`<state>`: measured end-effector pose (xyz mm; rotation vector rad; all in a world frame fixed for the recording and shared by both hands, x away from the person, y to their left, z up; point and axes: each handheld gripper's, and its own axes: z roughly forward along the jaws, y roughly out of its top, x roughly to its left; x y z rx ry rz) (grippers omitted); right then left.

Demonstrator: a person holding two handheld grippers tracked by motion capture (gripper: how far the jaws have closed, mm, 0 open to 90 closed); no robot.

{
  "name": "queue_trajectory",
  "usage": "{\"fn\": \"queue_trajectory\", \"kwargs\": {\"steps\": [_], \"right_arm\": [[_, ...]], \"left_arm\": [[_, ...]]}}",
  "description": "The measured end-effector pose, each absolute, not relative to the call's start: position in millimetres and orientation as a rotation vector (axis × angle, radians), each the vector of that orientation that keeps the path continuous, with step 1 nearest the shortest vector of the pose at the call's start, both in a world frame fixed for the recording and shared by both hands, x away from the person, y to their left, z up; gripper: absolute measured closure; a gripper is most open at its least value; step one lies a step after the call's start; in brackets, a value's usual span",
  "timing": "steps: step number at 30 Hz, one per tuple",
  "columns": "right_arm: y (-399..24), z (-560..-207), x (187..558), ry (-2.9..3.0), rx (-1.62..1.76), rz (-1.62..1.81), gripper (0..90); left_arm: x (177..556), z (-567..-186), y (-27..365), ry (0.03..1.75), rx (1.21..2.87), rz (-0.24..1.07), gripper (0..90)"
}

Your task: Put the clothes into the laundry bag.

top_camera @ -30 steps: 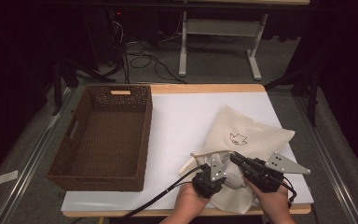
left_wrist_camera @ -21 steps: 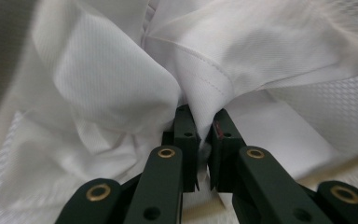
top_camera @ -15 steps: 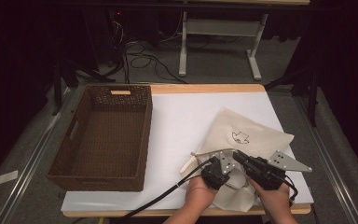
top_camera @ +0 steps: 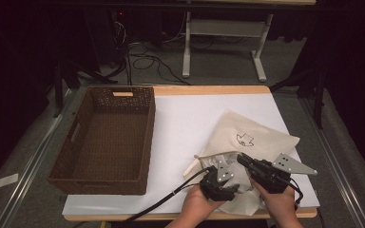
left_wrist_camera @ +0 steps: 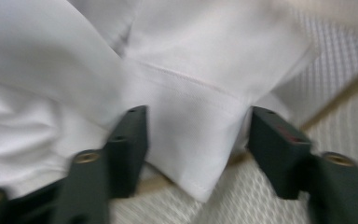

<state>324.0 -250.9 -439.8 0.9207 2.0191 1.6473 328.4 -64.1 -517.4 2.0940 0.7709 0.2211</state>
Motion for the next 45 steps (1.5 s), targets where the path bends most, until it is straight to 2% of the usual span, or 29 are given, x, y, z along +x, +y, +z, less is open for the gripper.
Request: {"fn": "queue_trajectory", "kwargs": {"steps": [1, 3, 6, 7, 9, 10, 14, 22, 26, 31, 33, 34, 36, 37, 39, 45], "right_arm": [[-250.3, -440.0, 324.2, 2.023, 0.915, 1.651, 86.8], [-249.6, -439.9, 323.3, 2.019, 0.925, 1.644, 86.8], [-249.8, -439.8, 323.2, 2.019, 0.927, 1.641, 86.8], [-249.8, -439.8, 323.2, 2.019, 0.927, 1.641, 86.8], [-249.7, -440.2, 323.5, 2.022, 0.926, 1.646, 86.9], [-249.7, -440.2, 323.5, 2.022, 0.926, 1.646, 86.9], [-250.3, -439.6, 323.3, 2.021, 0.921, 1.640, 86.8], [-250.1, -439.1, 322.8, 2.018, 0.920, 1.648, 86.9], [-251.2, -438.7, 322.8, 2.016, 0.923, 1.651, 86.8], [-252.3, -438.9, 323.6, 2.014, 0.922, 1.654, 86.9], [-252.1, -439.0, 323.6, 2.015, 0.920, 1.650, 86.9], [-252.1, -438.9, 323.4, 2.016, 0.917, 1.650, 86.8], [-252.5, -438.8, 323.3, 2.017, 0.915, 1.657, 86.8], [-252.5, -439.0, 323.3, 2.014, 0.922, 1.653, 86.8], [-252.4, -439.2, 323.5, 2.017, 0.919, 1.647, 86.8], [-250.9, -439.1, 323.2, 2.019, 0.918, 1.645, 86.8]], "left_arm": [[327.6, -519.9, -66.2, 0.782, 2.110, 0.222, 32.4], [325.7, -519.2, -67.3, 0.774, 2.142, 0.312, 45.4], [323.5, -519.4, -67.1, 0.754, 2.159, 0.373, 60.8], [322.6, -519.3, -66.9, 0.757, 2.162, 0.389, 60.8], [322.5, -519.1, -65.3, 0.757, 2.164, 0.411, 73.7], [322.5, -519.1, -65.3, 0.757, 2.164, 0.411, 76.9], [324.0, -518.3, -62.0, 0.766, 2.153, 0.388, 82.5], [333.1, -509.6, -57.2, 0.803, 2.052, 0.369, 83.5], [338.7, -510.6, -64.3, 0.806, 2.063, 0.365, 83.4], [344.2, -513.6, -78.1, 0.810, 2.103, 0.352, 80.7], [345.8, -513.5, -81.0, 0.809, 2.111, 0.340, 71.9], [345.4, -513.5, -80.7, 0.808, 2.110, 0.342, 63.6], [342.0, -513.6, -77.8, 0.797, 2.108, 0.340, 52.3], [336.8, -512.8, -73.6, 0.778, 2.101, 0.345, 43.3], [333.2, -512.4, -70.9, 0.770, 2.096, 0.351, 37.8], [312.3, -508.4, -50.0, 0.749, 2.062, 0.329, 30.5]]}}
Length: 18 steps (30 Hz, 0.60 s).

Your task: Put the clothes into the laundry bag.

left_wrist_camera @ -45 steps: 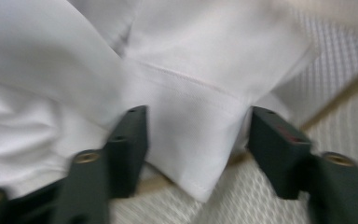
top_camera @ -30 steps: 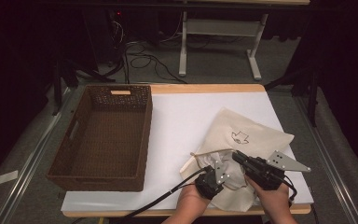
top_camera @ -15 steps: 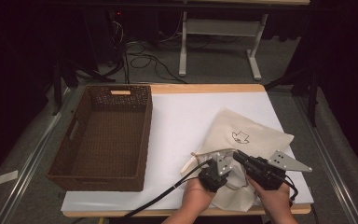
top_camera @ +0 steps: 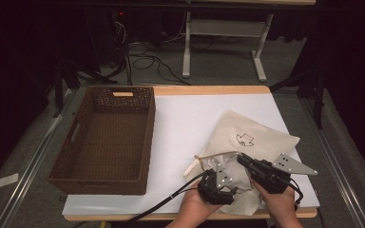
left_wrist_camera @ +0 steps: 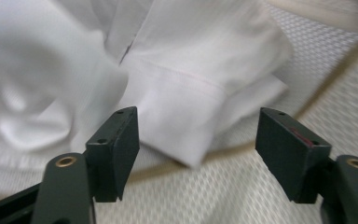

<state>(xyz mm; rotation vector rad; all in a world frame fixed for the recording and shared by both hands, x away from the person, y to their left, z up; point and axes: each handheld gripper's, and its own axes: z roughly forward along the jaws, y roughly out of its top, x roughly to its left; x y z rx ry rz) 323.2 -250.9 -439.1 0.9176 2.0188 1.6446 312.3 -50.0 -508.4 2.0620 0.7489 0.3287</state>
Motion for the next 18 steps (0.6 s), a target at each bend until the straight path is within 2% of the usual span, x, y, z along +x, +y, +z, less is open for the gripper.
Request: {"fn": "queue_trajectory", "kwargs": {"steps": [6, 12, 16, 18], "right_arm": [[-250.7, -439.7, 322.4, 2.019, 0.918, 1.643, 86.8], [-249.1, -442.4, 320.8, 2.046, 0.910, 1.621, 86.8], [-244.0, -447.6, 317.5, 2.100, 0.888, 1.565, 86.7], [-239.0, -456.1, 315.6, 2.177, 0.874, 1.504, 86.6]], "left_arm": [[303.4, -501.9, -20.4, 0.775, 2.032, 0.325, 31.9], [296.5, -487.3, 29.3, 0.804, 2.020, 0.362, 34.4], [291.7, -487.2, 51.8, 0.836, 1.983, 0.380, 38.2], [290.3, -490.5, 59.5, 0.850, 1.953, 0.375, 37.1]]}}
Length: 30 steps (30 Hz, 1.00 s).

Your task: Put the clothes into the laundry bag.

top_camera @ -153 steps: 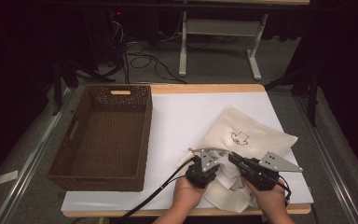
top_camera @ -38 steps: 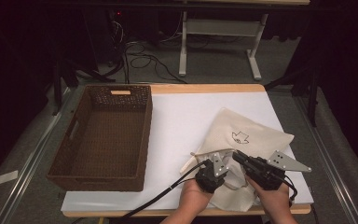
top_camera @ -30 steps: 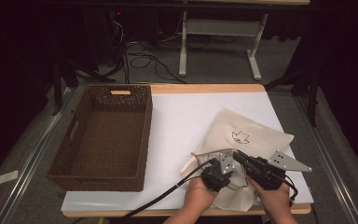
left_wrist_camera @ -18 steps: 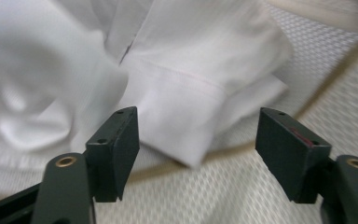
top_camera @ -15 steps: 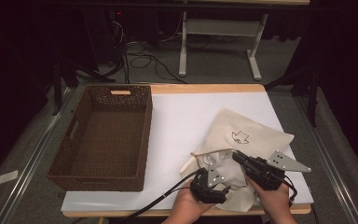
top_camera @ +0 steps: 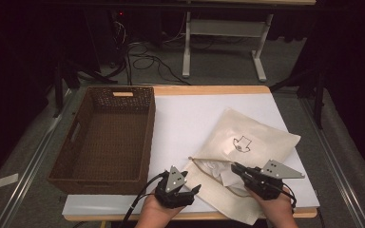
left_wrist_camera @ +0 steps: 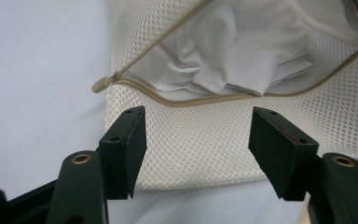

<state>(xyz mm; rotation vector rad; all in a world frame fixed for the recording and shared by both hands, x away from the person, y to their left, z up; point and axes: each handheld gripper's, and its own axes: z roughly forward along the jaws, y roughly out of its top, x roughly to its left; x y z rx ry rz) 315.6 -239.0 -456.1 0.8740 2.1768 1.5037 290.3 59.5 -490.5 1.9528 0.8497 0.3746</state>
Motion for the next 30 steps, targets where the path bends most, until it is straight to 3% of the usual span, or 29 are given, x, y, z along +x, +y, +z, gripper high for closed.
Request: {"fn": "queue_trajectory", "kwargs": {"steps": [12, 19, 21, 22, 23, 27, 30], "right_arm": [[-228.2, -502.1, 316.2, 2.465, 0.943, 1.109, 86.1], [-238.5, -506.9, 315.5, 2.467, 0.970, 1.024, 86.4], [-241.1, -507.8, 316.2, 2.461, 0.974, 1.042, 86.4], [-240.9, -507.6, 316.3, 2.462, 0.974, 1.039, 86.4], [-240.9, -507.6, 316.3, 2.462, 0.974, 1.039, 86.4], [-240.3, -507.7, 316.4, 2.460, 0.976, 1.043, 86.3], [-240.3, -507.6, 317.0, 2.465, 0.974, 1.044, 86.3]], "left_arm": [[306.5, -517.7, 60.1, 0.967, 2.003, 0.435, 30.8], [318.5, -523.2, 60.8, 1.025, 2.008, 0.423, 31.9], [321.2, -523.1, 60.5, 1.024, 2.009, 0.408, 39.4], [322.3, -523.3, 61.0, 1.017, 2.017, 0.400, 53.3], [323.2, -523.8, 61.0, 1.020, 2.022, 0.396, 53.3], [322.8, -522.3, 64.6, 1.037, 2.014, 0.403, 83.5], [313.1, -518.2, 65.2, 1.034, 2.017, 0.382, 85.6]]}}
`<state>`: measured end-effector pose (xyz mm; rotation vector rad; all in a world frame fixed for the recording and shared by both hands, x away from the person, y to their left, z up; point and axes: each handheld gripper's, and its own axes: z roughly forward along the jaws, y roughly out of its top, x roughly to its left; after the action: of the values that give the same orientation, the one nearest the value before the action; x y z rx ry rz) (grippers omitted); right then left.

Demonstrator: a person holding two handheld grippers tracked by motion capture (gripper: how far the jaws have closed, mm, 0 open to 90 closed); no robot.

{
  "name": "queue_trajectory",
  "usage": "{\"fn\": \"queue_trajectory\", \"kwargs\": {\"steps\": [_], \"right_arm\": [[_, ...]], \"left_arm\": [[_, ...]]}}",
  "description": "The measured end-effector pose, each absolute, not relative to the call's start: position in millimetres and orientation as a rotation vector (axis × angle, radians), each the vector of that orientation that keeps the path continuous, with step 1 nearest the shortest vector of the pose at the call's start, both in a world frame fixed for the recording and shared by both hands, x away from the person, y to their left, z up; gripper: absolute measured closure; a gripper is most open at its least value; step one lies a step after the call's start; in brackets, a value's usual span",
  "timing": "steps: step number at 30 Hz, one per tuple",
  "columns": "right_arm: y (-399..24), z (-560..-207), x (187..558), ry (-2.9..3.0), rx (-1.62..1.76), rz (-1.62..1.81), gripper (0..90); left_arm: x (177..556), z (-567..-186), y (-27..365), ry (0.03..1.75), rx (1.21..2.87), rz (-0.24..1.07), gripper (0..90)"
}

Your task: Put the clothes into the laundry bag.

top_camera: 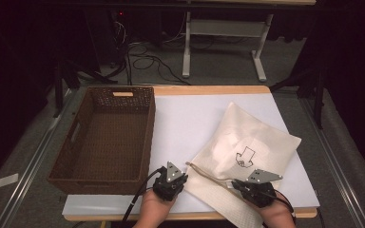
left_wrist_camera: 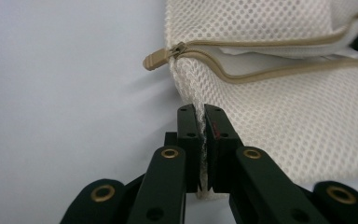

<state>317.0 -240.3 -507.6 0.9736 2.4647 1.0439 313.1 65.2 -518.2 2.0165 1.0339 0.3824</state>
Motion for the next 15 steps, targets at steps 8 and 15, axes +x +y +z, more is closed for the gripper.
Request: {"fn": "queue_trajectory", "kwargs": {"steps": [8, 15], "right_arm": [[-241.7, -506.9, 320.5, 2.467, 0.977, 1.062, 84.9], [-242.9, -489.9, 312.8, 2.429, 0.946, 1.238, 70.4]], "left_arm": [[286.3, -511.4, 64.5, 1.018, 2.023, 0.407, 76.8], [288.5, -502.7, 69.7, 1.012, 1.934, 0.558, 55.8]]}}
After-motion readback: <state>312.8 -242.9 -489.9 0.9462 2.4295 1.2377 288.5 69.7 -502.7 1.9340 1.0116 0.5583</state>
